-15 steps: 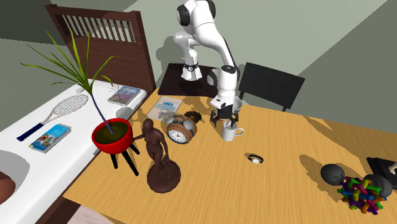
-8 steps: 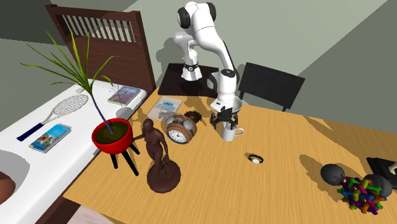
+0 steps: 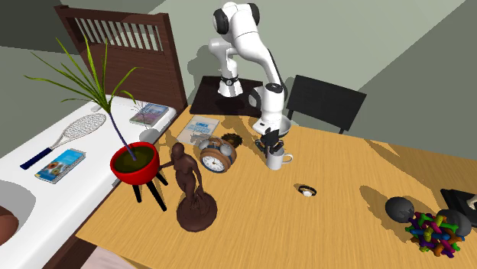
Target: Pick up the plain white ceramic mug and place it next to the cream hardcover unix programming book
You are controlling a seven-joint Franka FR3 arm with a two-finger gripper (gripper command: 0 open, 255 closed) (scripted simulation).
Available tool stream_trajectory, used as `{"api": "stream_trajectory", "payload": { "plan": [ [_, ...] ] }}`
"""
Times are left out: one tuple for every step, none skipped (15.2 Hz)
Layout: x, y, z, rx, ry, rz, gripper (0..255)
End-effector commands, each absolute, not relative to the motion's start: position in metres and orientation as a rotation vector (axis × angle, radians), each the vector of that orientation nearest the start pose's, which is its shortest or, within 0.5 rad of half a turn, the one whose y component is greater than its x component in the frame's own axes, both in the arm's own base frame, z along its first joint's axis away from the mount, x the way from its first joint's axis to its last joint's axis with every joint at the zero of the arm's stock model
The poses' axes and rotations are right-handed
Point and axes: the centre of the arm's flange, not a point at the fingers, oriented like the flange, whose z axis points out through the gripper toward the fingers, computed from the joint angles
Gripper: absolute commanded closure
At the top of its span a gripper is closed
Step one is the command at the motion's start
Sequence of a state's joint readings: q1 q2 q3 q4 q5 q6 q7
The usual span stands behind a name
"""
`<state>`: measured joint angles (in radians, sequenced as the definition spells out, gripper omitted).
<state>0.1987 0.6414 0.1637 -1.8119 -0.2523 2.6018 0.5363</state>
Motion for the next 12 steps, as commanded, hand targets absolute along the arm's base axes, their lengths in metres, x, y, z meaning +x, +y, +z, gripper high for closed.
{"api": "stream_trajectory", "payload": {
  "plan": [
    [0.624,0.233,0.205,-3.106,0.012,-0.263,255],
    [0.624,0.233,0.205,-3.106,0.012,-0.263,255],
    [0.624,0.233,0.205,-3.106,0.012,-0.263,255],
    [0.624,0.233,0.205,-3.106,0.012,-0.263,255],
    [0.624,0.233,0.205,-3.106,0.012,-0.263,255],
    [0.624,0.233,0.210,-3.106,0.012,-0.263,255],
    [0.624,0.233,0.215,-3.106,0.012,-0.263,255],
    [0.624,0.233,0.221,-3.106,0.012,-0.263,255],
    [0.624,0.233,0.226,-3.106,0.012,-0.263,255],
    [0.624,0.233,0.231,-3.106,0.012,-0.263,255],
    [0.624,0.233,0.237,-3.106,0.012,-0.263,255],
    [0.624,0.233,0.242,-3.106,0.012,-0.263,255]
  ]
}}
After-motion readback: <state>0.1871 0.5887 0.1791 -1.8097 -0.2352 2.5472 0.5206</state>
